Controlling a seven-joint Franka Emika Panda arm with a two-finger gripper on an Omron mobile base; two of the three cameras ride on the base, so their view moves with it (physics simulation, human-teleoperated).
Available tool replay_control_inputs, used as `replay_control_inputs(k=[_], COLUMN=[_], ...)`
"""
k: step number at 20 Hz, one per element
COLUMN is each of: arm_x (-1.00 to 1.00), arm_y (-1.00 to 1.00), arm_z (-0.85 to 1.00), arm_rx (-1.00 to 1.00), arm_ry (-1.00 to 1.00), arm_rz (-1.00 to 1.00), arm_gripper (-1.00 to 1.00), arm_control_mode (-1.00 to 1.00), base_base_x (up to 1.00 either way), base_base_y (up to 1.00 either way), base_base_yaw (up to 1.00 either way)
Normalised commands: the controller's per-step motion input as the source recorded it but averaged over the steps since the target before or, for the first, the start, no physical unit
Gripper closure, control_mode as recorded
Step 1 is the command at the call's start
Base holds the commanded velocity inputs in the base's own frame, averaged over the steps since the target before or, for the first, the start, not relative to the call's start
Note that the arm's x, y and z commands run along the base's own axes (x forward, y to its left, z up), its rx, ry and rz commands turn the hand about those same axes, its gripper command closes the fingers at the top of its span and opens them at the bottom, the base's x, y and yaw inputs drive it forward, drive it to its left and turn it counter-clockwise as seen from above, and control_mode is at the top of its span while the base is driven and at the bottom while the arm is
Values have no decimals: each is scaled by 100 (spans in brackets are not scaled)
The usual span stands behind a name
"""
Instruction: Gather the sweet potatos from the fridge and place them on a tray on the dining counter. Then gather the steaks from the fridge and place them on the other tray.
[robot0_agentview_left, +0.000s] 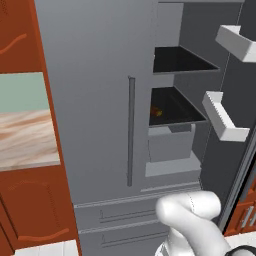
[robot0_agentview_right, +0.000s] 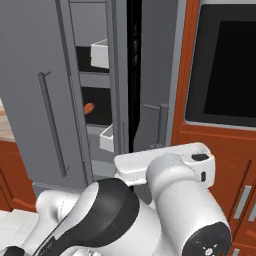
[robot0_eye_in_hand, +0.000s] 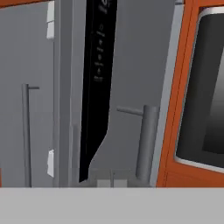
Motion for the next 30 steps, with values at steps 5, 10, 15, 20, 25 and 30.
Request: replay_control_inputs(k=[5,10,15,20,25,30], arm_x=[-13,3,21,61,79,50], arm_y=[100,100,100,63,0,4], arm_z=[38,14,0,-1,-25,-24], arm_rx=[-17,-21,-20,-1,8,3], arm_ry=[-5,-2,-3,-5,-27,-29], arm_rz=[-44,-39,-39,-41,-12,-36], arm_gripper=[100,-100,-100,-100,-100,-100], arm_control_mode=[-100,-100,-100,-100,-100,-100], base_base_x=[0,0,0,0,0,0], base_base_y=[0,0,0,0,0,0], base_base_yaw=[0,0,0,0,0,0])
